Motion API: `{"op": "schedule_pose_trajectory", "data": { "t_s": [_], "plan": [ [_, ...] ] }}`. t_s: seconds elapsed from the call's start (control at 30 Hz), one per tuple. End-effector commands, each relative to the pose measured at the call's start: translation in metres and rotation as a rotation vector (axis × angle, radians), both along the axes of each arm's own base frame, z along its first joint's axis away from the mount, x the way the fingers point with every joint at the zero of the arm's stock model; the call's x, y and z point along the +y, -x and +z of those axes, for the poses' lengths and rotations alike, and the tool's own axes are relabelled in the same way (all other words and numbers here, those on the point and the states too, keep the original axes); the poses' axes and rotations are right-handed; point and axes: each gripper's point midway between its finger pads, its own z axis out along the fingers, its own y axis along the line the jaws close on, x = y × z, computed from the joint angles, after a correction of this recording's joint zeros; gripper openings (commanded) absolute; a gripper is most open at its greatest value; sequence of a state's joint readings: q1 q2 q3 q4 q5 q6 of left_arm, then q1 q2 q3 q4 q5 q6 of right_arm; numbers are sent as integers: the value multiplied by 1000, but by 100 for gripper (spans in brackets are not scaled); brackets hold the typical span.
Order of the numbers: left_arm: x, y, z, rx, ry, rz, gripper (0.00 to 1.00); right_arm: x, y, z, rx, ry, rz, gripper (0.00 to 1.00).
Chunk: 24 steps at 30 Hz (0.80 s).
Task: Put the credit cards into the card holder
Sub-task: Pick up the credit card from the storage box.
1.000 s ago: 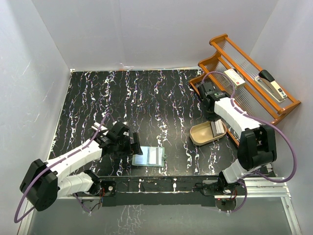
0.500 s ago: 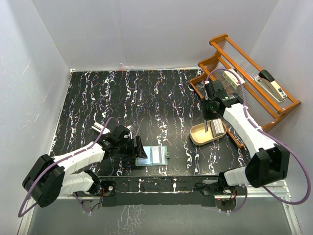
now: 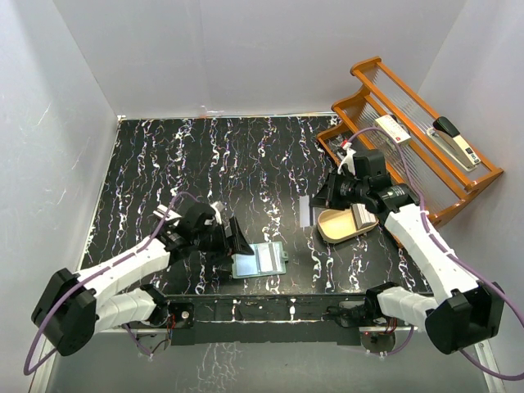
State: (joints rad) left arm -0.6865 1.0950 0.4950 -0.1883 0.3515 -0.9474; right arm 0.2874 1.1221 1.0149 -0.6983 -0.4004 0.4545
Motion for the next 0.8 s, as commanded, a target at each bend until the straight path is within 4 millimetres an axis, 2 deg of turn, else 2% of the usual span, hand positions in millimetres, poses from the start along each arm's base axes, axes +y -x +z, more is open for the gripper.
{"op": "schedule_pose_trajectory", "data": {
  "t_s": [0.0, 0.1, 0.27, 0.4, 0.5, 0.63, 0.77],
  "plan": [
    [-20, -18, 73, -99, 126, 1, 84, 42, 11, 60, -131, -293, 140, 0],
    [-37, -23, 111, -138, 259, -15, 82, 55, 26, 84, -173, -414, 204, 0],
    [-65, -26, 178, -180, 588, -15, 69, 63, 47, 114, -212, -536, 279, 0],
    [-73, -23, 210, -226, 739, -61, 66, 67, 54, 123, -195, -614, 287, 0],
    [-77, -20, 223, -249, 805, -113, 65, 69, 54, 122, -178, -623, 272, 0],
    [-79, -20, 230, -271, 827, -132, 62, 75, 60, 126, -169, -652, 289, 0],
    [-80, -24, 234, -286, 834, -119, 52, 85, 65, 120, -134, -658, 303, 0]
  ]
}}
